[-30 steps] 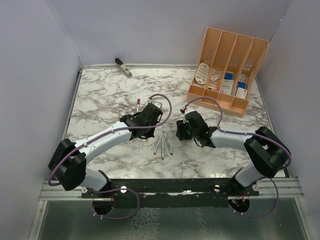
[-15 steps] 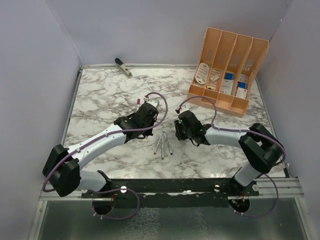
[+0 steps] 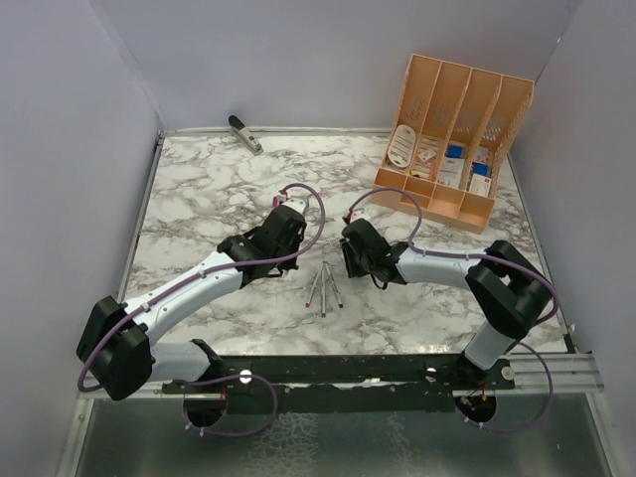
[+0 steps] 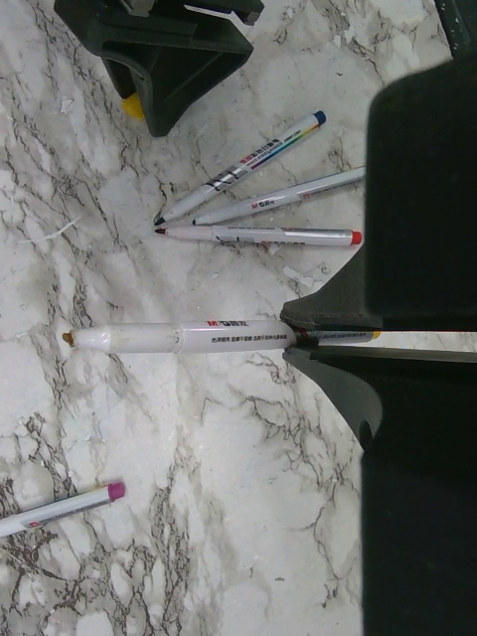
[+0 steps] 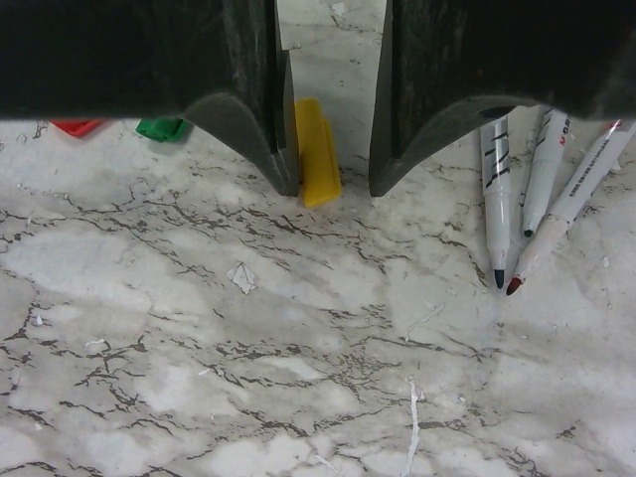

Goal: Insert the pens into the pen caps

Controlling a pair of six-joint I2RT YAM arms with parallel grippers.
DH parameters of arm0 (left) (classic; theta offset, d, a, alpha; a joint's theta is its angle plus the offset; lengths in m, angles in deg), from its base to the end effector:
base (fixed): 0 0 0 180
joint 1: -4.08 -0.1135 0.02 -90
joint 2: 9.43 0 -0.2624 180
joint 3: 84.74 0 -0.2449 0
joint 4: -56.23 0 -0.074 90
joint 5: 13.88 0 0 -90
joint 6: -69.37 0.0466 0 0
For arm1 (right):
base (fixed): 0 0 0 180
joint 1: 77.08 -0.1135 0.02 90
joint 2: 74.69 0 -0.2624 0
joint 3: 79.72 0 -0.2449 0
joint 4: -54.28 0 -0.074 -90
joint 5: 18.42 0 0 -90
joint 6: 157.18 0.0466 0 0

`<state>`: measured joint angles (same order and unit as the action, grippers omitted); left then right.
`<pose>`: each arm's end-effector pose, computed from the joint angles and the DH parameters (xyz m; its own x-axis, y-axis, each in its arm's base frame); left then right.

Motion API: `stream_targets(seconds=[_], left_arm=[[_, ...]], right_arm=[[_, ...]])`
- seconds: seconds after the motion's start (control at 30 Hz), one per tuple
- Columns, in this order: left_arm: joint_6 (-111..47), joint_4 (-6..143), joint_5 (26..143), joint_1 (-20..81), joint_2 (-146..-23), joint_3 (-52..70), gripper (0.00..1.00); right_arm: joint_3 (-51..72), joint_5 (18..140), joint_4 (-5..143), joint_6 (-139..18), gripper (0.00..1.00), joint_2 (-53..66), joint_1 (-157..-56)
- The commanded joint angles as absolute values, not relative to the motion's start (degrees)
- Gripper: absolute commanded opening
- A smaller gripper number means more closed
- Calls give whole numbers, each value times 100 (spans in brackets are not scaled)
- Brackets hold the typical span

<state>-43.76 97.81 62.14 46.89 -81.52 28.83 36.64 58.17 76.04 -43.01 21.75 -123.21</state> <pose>0.2013 -0.1711 0.2515 -0.7071 0.1354 -0.6940 0.2842 0.9532 -0.1036 0.2327 0.2264 0.1444 -0.7641 -0.2201 -0.6064 -0.3236 0.9440 0.0650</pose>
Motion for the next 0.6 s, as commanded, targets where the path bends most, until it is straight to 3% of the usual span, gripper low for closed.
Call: stream_targets(seconds=[0.0,0.47,0.5,0.57], left_arm=[[-4296,9645,6142,4623,-8009,2888,0],[-4261,9587,6224,4549,-8024,2919,0],[-4267,9590,6223,4548,-8014,2929,0],[-4264,9590,6230,4533,-8018,2934,0]], right_arm=[[3861,5750,8588,-4080,36,2357,-12443],[3909,5652,8956,-3778,25,2437,-12507],[3891,5640,8987,-3763,24,2481,-12507],[3831,5615,9064,-3733,11,2586,-12507]])
